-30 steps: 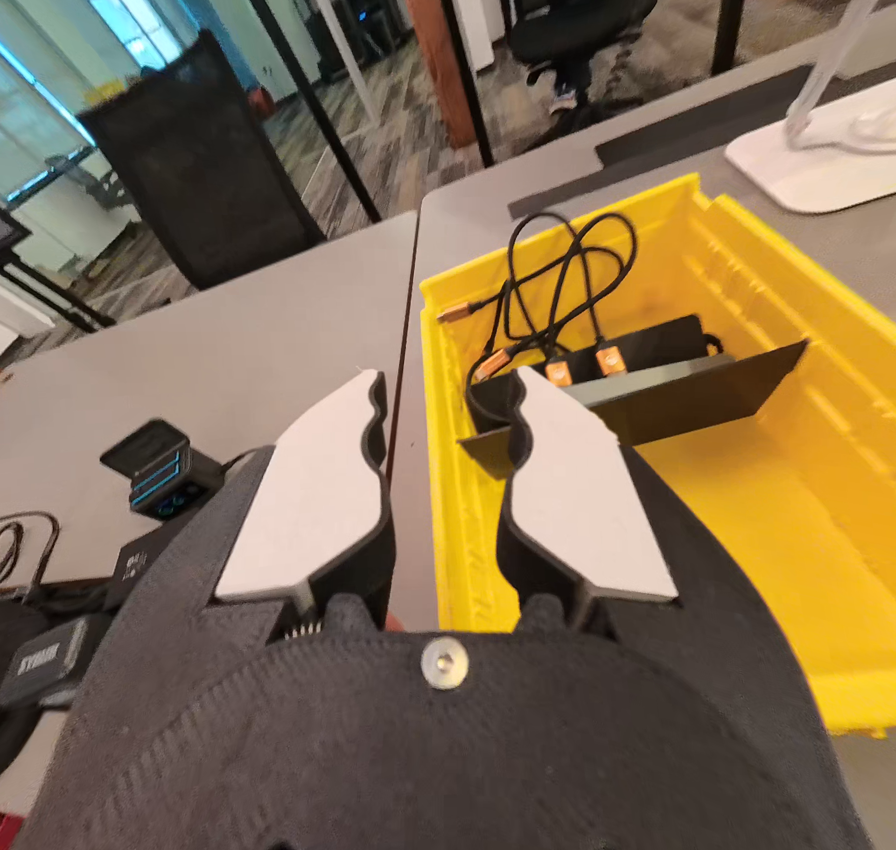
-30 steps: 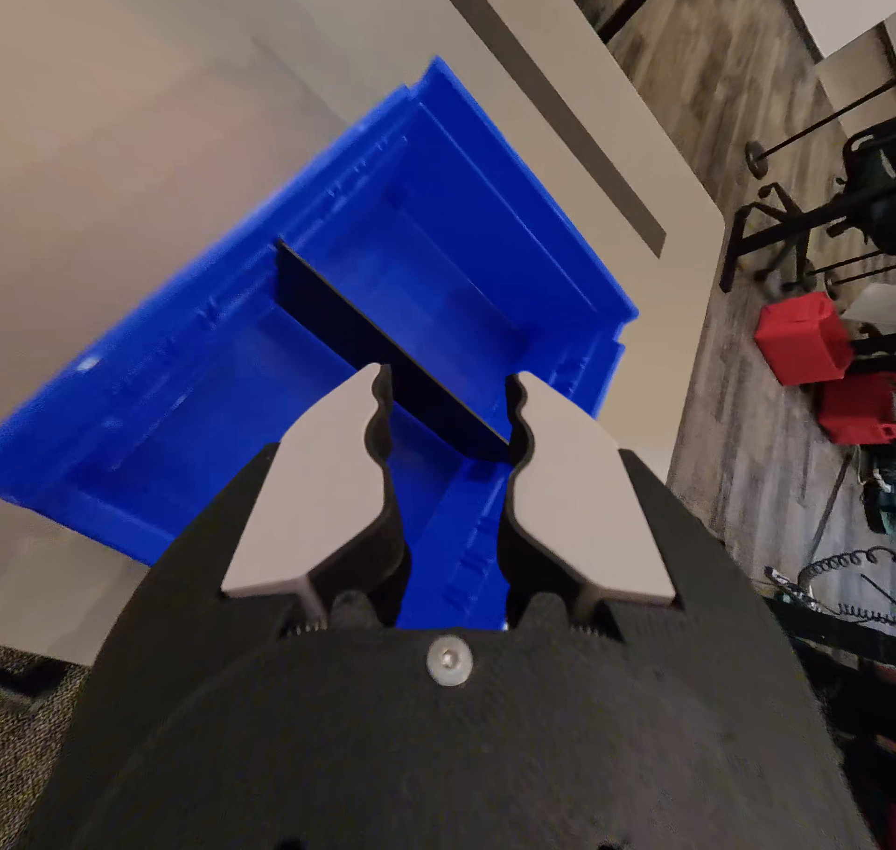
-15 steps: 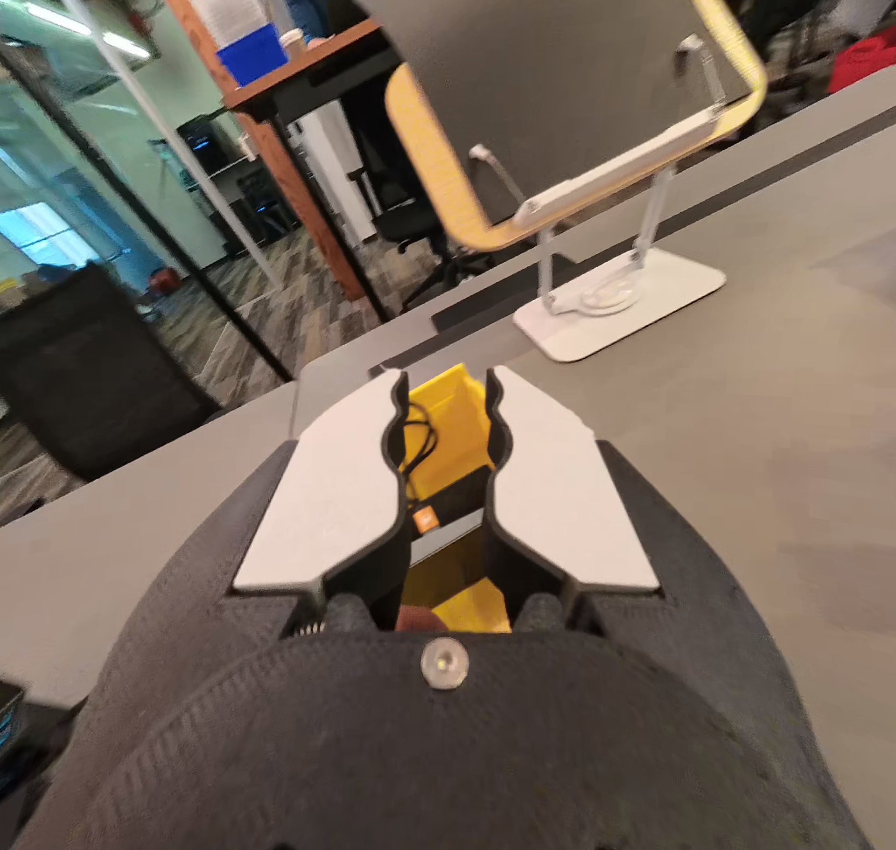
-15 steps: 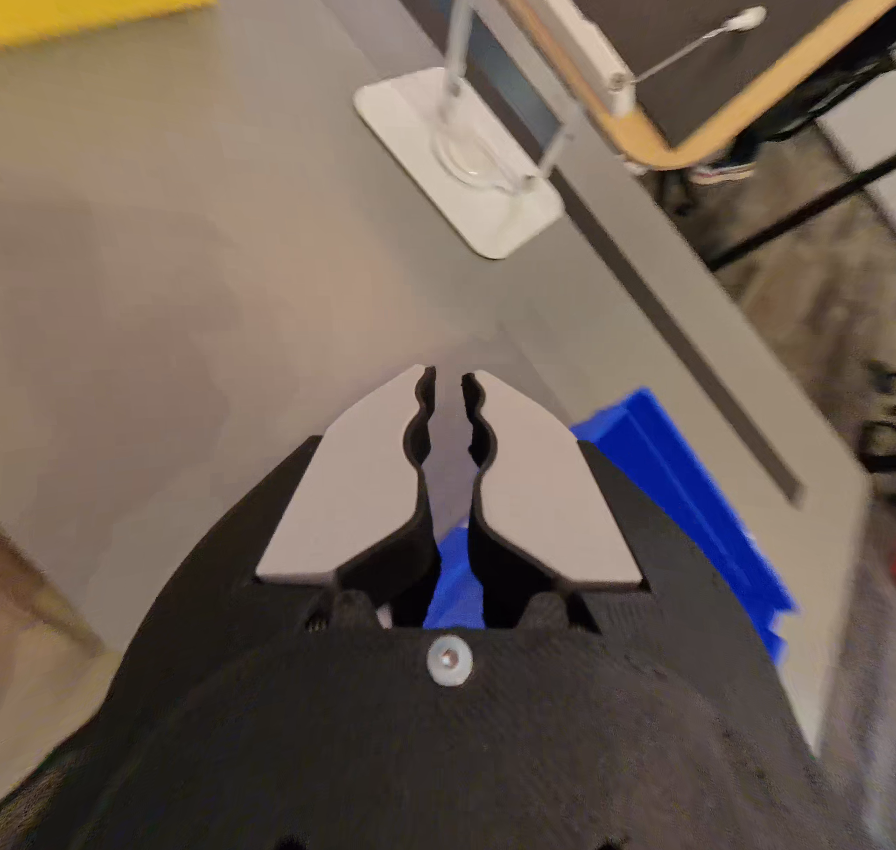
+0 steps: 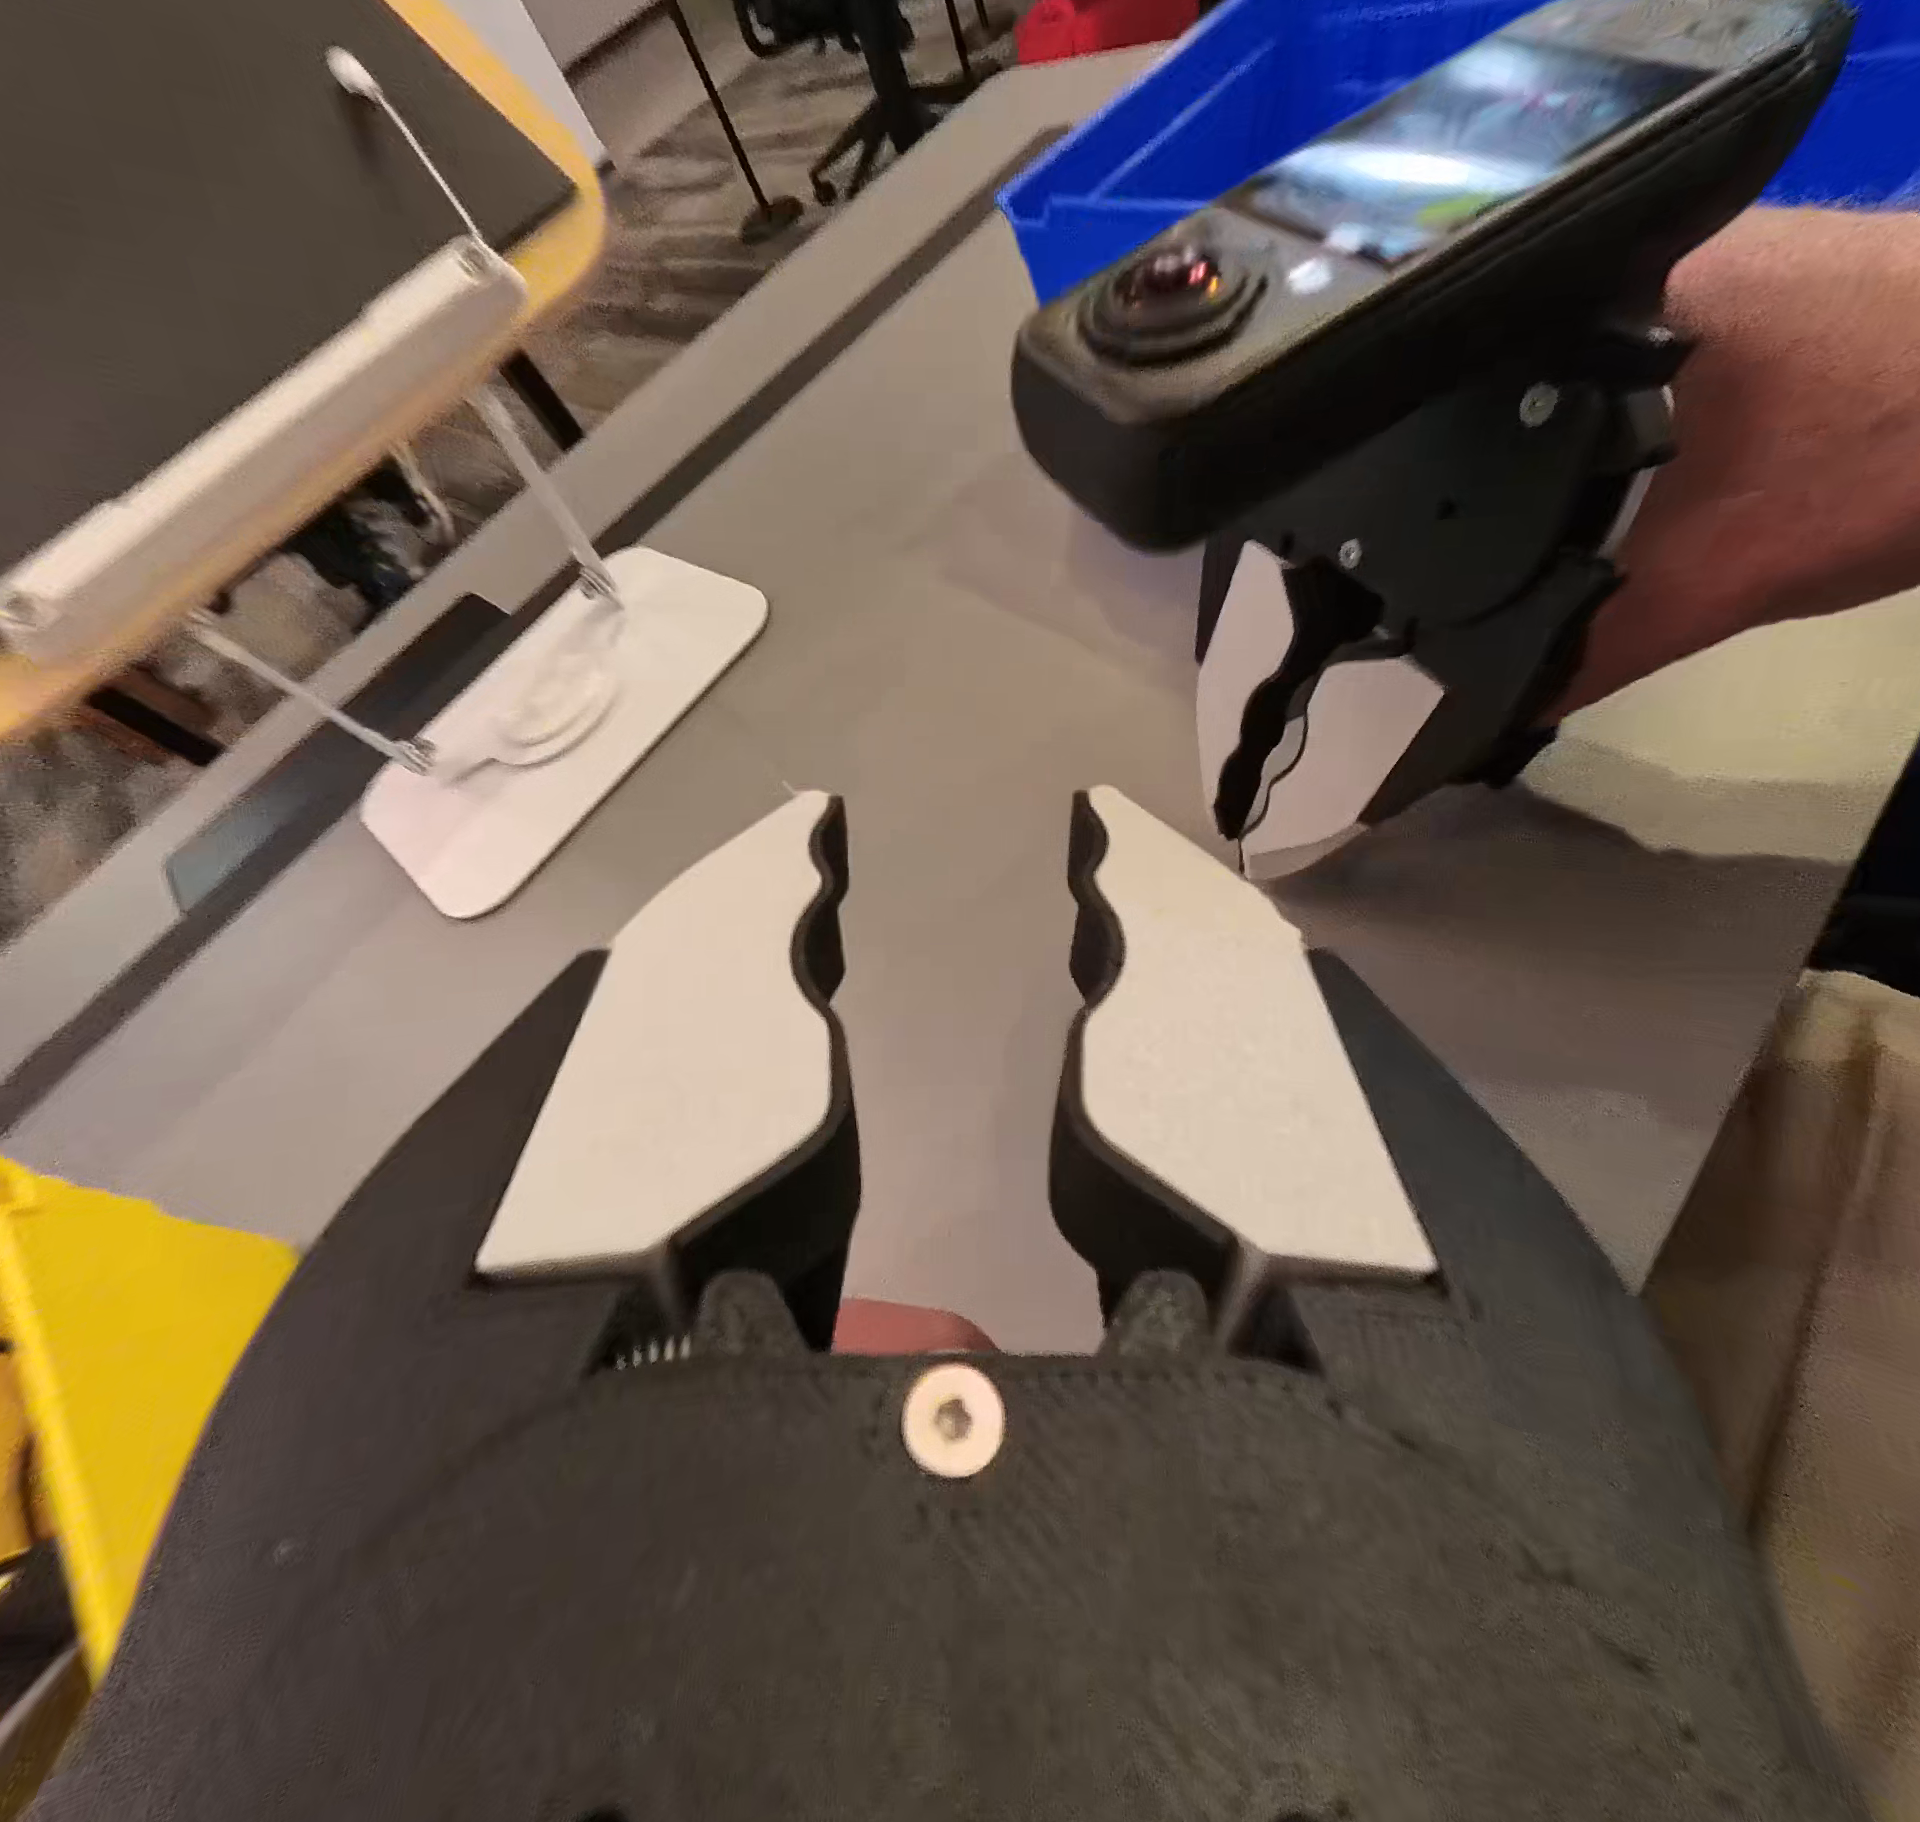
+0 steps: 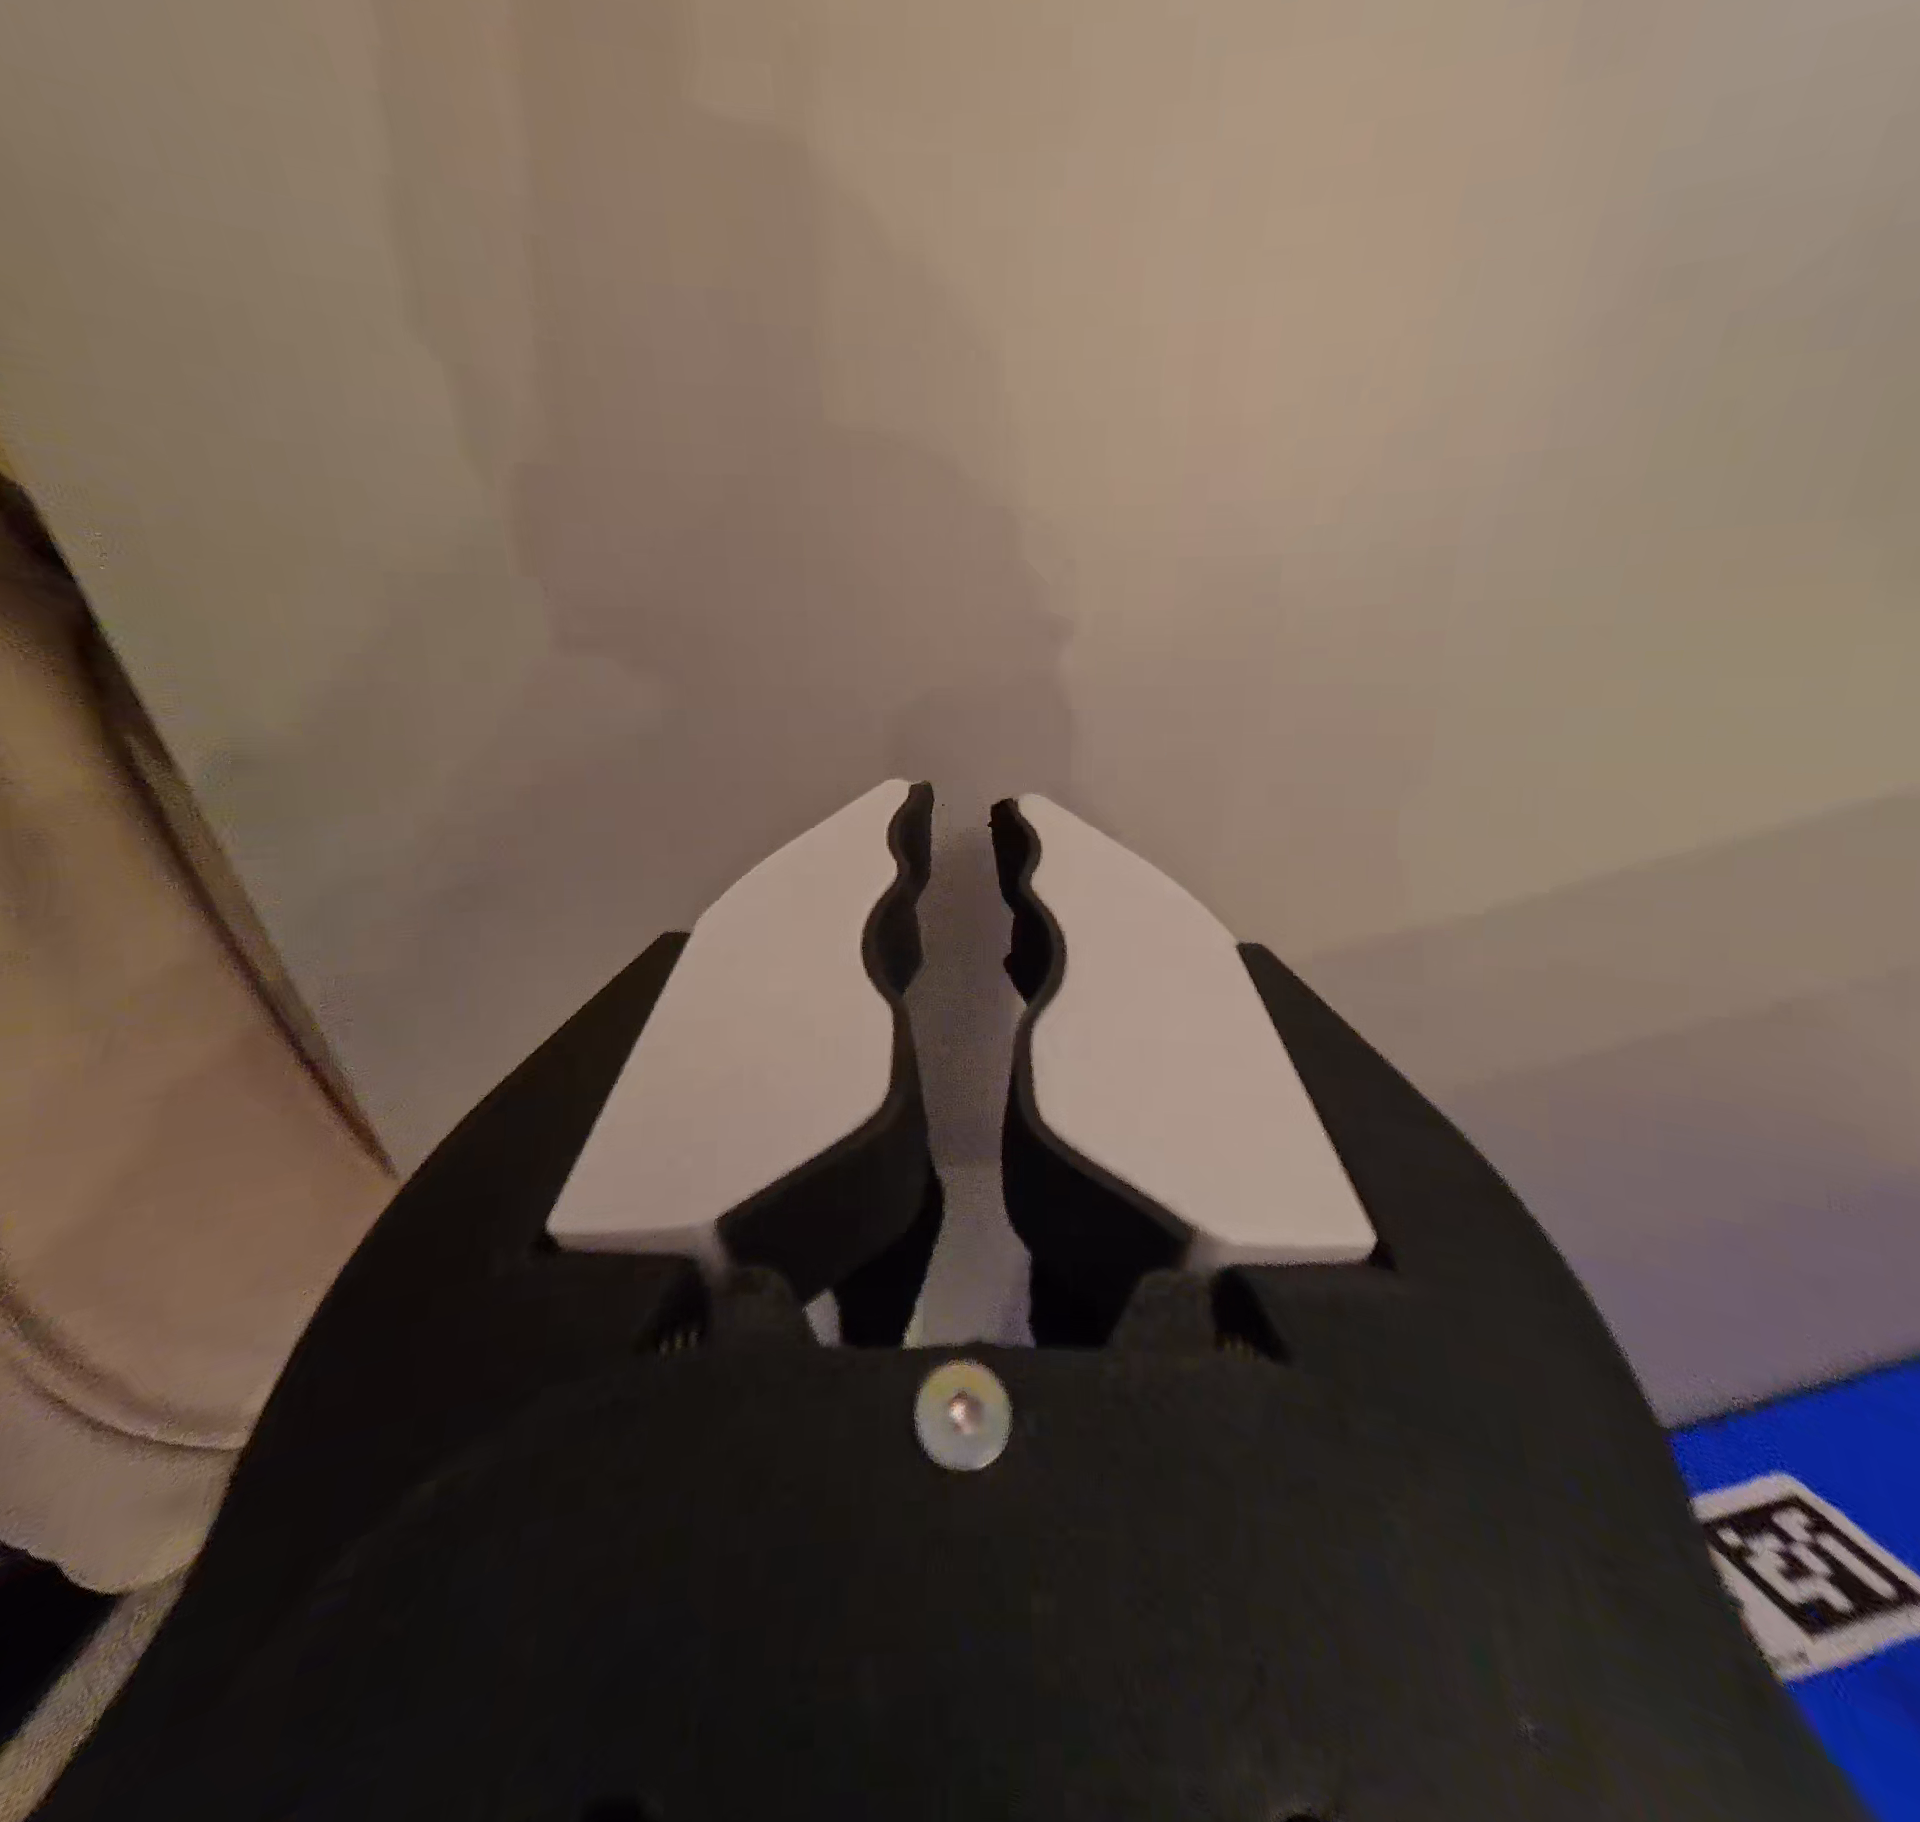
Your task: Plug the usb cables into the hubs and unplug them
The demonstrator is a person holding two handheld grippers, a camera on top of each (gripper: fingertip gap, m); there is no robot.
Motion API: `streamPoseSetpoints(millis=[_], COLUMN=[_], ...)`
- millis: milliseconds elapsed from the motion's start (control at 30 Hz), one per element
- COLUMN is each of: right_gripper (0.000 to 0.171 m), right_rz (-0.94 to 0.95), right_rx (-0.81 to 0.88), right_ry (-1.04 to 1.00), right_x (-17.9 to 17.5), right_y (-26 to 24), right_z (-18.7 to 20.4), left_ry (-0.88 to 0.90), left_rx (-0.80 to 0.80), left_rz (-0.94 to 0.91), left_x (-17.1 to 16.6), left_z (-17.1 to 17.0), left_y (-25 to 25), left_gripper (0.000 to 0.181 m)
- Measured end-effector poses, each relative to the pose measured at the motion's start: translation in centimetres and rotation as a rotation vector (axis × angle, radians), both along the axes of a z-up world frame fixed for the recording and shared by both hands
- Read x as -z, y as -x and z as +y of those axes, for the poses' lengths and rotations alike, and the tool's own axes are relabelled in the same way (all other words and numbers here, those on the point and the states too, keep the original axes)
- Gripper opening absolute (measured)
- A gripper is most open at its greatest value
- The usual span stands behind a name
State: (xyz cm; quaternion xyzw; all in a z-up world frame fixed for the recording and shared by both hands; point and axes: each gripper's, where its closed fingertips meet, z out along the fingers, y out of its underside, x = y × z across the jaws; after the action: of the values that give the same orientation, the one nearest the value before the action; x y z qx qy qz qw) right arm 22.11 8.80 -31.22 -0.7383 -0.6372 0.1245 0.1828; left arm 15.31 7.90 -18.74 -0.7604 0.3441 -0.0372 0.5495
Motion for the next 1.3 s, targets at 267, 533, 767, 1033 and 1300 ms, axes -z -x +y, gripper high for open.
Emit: streamPoseSetpoints(millis=[267,533,767,1033,1300], right_gripper=[0.012,0.009,0.028,0.048,0.068], right_rz=[0.125,0.255,1.007,1.286,1.225], right_rx=[-0.033,-0.030,-0.134,-0.436,-0.609], right_ry=[0.123,0.455,0.542,0.609,0.686], right_x=[0.9,0.3,-15.0,-21.9,-23.0], right_y=[1.7,5.0,6.6,8.5,10.0], right_z=[-1.1,-3.7,-4.5,-11.5,-17.1], left_ry=[0.139,0.190,0.251,0.347,0.422], left_rx=[-0.037,-0.051,-0.053,0.233,0.376], left_rz=[-0.074,-0.118,-0.319,-0.487,-0.576], left_x=[3.9,5.3,3.9,2.3,2.0], left_z=[1.2,1.4,2.2,-1.4,-3.6], left_y=[1.0,1.3,2.1,-4.3,-6.2], left_gripper=[0.041,0.041,0.041,0.059,0.025])
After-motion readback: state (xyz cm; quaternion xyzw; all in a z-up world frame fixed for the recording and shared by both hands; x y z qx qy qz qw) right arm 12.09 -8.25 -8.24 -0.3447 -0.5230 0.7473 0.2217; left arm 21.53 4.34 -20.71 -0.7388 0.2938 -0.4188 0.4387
